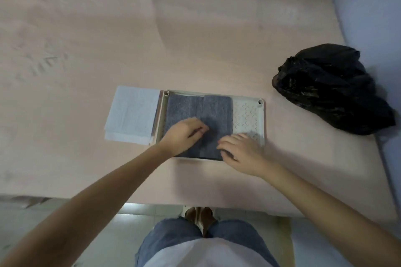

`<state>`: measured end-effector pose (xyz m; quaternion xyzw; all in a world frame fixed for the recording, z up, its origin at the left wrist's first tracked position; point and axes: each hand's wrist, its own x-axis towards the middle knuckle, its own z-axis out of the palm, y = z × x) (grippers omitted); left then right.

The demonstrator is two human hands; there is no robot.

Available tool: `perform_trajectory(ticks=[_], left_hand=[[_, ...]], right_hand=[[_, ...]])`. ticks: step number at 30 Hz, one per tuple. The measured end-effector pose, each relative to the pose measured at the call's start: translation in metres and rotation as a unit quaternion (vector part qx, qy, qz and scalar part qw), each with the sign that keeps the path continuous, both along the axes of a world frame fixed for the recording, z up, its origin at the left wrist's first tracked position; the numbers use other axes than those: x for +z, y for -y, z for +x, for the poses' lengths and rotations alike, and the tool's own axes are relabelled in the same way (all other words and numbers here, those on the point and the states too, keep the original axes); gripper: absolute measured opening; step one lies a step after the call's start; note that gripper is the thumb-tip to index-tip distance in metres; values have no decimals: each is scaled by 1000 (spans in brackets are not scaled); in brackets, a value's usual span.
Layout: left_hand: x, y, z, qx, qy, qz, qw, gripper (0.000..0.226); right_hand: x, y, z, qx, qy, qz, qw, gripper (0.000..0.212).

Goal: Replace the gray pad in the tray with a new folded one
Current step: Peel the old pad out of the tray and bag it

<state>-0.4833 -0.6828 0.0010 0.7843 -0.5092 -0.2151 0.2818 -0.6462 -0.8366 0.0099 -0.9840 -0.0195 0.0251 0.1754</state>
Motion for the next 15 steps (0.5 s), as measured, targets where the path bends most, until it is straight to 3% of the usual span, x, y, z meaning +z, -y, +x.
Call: perform_trajectory(ticks=[2,5,10,15], left_hand=[[8,1,19,129,44,21,990,21],[20,2,49,231,101,131,959,25],[18,9,68,225,170,276,919,37],[11,16,72,207,214,322,899,39]], right_hand=[[5,-29,24,-65,26,4,998,33],[21,-82,65,-104,-60,1,993,25],[17,-140,115,-161,-133,-92,974,17],[5,-147,129,-176,-156,-106,966,15]])
